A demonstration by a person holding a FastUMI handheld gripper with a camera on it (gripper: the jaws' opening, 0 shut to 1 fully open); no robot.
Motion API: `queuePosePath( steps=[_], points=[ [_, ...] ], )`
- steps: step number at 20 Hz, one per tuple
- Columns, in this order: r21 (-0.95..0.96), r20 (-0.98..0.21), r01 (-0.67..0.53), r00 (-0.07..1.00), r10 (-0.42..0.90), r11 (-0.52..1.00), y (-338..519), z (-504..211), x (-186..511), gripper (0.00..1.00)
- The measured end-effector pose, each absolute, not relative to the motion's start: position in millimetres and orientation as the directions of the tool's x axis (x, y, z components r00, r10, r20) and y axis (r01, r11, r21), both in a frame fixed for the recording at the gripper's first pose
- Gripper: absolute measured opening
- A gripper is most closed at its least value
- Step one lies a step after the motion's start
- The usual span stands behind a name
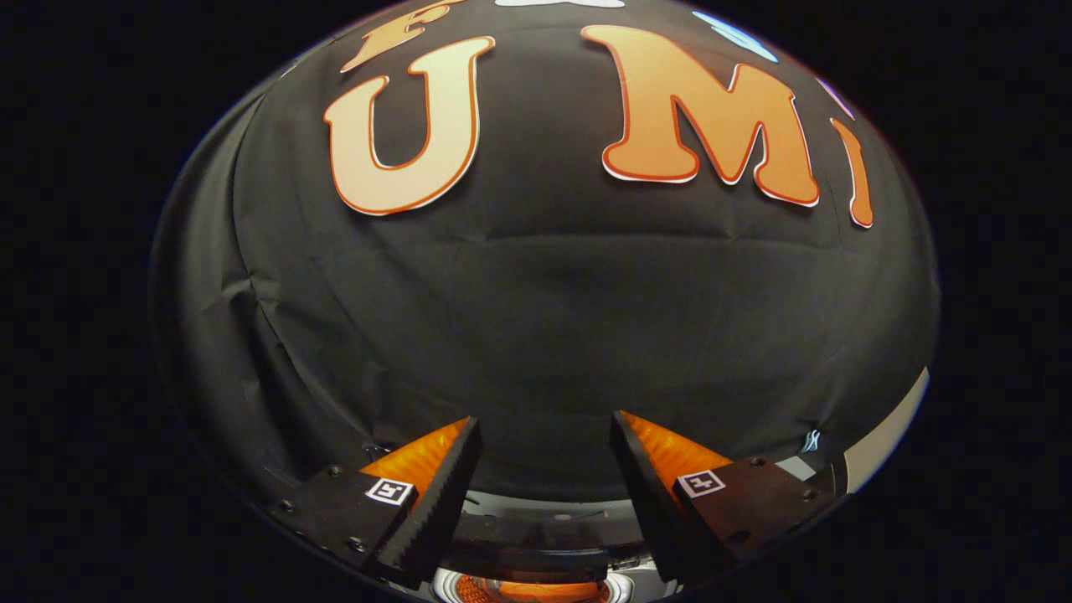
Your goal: Put the clothes into the washing machine and then close the washing machine lid.
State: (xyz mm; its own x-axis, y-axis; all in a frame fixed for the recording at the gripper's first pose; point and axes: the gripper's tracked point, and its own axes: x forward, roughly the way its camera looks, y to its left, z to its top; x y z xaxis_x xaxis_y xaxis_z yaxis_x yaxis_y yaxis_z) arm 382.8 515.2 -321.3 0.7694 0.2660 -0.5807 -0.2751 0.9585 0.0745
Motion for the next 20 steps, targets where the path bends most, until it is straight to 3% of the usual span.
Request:
queuePosePath(
  steps=[7, 10, 20],
  points=[
    [0.064, -0.626, -0.26, 0.741, 0.242, 0.963, 504.0, -346.3, 379.0, 1.0],
    [0.085, -0.589, -0.291, 0.757, 0.283, 0.953, 504.5, -344.9, 382.0, 1.0],
    [0.055, -0.524, -0.25, 0.817, 0.241, 0.967, 481.8, -338.7, 368.2, 0.98]
  ],
)
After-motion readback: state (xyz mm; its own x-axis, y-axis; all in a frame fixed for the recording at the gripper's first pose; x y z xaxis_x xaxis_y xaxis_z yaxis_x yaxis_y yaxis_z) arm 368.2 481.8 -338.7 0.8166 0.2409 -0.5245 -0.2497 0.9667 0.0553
